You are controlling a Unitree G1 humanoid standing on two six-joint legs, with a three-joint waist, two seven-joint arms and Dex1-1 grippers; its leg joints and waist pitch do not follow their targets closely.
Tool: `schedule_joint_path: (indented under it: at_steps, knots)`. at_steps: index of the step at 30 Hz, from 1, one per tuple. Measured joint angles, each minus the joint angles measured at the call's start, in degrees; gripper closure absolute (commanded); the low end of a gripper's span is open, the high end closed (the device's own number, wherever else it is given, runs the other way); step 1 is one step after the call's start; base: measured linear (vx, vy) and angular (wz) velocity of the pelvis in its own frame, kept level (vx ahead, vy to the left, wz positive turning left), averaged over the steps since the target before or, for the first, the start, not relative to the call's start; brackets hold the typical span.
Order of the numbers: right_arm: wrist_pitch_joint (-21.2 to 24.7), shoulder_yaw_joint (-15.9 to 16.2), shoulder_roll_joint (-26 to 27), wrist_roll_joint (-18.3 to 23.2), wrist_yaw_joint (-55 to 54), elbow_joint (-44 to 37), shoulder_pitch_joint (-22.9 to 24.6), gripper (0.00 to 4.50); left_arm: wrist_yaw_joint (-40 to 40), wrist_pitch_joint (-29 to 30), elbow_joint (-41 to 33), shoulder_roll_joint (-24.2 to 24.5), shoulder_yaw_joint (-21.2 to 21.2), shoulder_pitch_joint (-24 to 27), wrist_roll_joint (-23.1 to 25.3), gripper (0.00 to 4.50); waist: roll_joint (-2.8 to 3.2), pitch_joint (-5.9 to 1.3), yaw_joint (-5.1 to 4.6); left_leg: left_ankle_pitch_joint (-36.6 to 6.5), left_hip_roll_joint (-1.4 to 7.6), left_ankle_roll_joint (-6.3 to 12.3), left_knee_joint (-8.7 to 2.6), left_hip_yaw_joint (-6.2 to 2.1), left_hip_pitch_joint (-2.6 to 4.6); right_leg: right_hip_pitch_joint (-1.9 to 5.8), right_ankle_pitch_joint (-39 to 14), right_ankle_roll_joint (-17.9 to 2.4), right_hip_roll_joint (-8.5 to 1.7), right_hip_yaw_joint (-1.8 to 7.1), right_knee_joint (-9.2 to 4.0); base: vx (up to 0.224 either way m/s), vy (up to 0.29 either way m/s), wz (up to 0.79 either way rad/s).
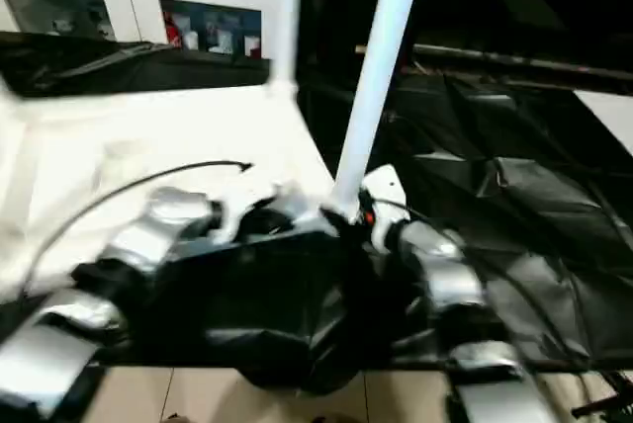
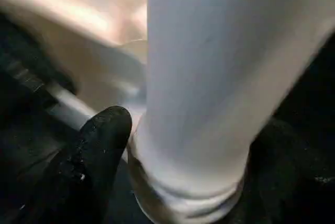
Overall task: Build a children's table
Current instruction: Rotate leg to tighten
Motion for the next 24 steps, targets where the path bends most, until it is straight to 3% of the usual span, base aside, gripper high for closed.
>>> schedule_joint_path:
  at_steps: [7,15,24]
  knots:
    - [0.53,2.08,-3.47,1.07,11.34,-2.18,-0.03,0.93,-6.42,0.27,-2.82,2.63,-0.38,1.02,-1.37,4.5,-0.07,0.01,0.18,-0.06,0.02,0.22,-0.02,0.14,-0.11,-0.13,-0.37,-0.33,0.0,0.03,0.15,0.023,-0.004,0.0]
    - [2.46,2.04,-3.41,1.77,12.99,-2.03,-0.45,1.66,-7.44,1.07,-4.67,3.58,-0.18,2.07,-1.82,4.5,-0.24,0.1,0.24,-0.1,0.03,0.11,0.0,0.15,0.01,-0.14,-0.38,-0.31,-0.01,0.06,0.32,0.0,0.0,0.0]
    - [3.06,1.22,-2.04,1.98,10.98,-2.78,0.85,1.78,-5.71,0.64,-4.54,3.37,-0.13,2.19,-1.58,4.5,-0.32,0.05,0.25,-0.1,0.03,0.1,0.05,0.15,0.08,-0.11,-0.39,-0.3,-0.01,0.09,0.42,0.0,0.0,0.0]
